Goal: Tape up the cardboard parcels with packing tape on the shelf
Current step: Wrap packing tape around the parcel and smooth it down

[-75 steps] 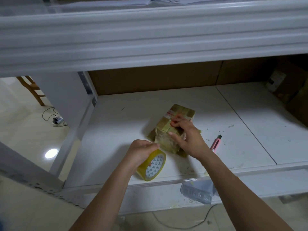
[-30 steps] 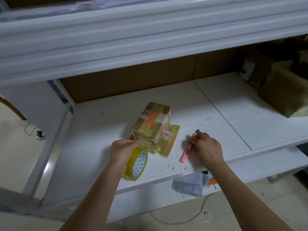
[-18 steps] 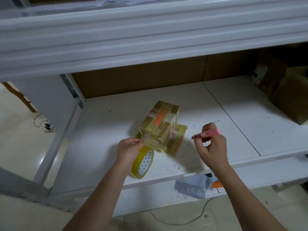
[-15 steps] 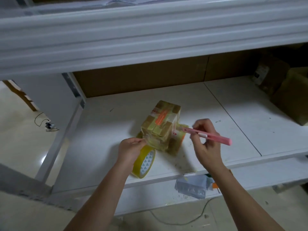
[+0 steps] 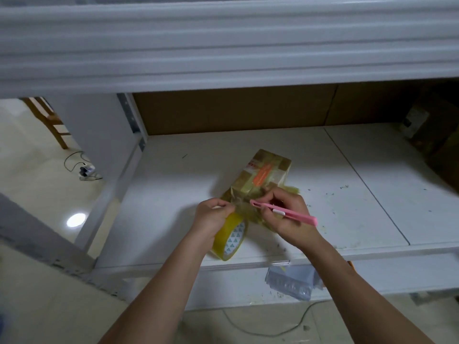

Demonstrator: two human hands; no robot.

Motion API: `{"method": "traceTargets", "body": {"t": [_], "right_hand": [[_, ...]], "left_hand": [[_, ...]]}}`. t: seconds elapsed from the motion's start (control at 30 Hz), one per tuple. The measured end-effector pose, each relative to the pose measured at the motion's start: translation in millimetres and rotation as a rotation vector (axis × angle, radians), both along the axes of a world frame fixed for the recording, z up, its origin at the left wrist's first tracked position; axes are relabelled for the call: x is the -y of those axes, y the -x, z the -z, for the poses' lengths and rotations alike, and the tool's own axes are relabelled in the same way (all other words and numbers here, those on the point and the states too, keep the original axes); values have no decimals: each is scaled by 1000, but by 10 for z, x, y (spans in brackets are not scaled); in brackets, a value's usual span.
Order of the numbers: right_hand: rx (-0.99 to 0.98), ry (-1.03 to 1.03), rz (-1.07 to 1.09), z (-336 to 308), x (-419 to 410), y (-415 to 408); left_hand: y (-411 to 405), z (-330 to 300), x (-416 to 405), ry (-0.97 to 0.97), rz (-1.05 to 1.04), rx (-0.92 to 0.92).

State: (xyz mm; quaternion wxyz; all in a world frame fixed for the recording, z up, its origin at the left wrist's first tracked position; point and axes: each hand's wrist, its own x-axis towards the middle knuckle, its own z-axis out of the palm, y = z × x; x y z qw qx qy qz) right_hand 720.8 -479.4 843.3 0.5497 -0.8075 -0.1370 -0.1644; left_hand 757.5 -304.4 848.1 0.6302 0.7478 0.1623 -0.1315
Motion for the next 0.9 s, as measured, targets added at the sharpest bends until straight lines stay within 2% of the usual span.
{"method": "traceTargets", "body": {"t": [0.13,0.3,0.47,0.53,0.7,0.8,0.9], "right_hand": [[25,67,-39,-4,19,-32],[108,329,-62,-31,6,-73],[126,446,-55,49,60,-140],[100,384,-49,69,78,-130],[-193,-71,-38,-129,34,-29],[-120,-190,9,-375,83,87],[62,-238,257,-426,251,163]], "left_hand": [[-26,32,7,-3,-5,2],[-71,25,0,-12,10,1],[-62,-43,-73,-123,102,13],[-59,-69,-140,-150,123,-2],[-48,-54,-253,-129,90,-24],[-56,-28,-296,-125,61,-19],[-89,19,-318,-97,32,-1]]}}
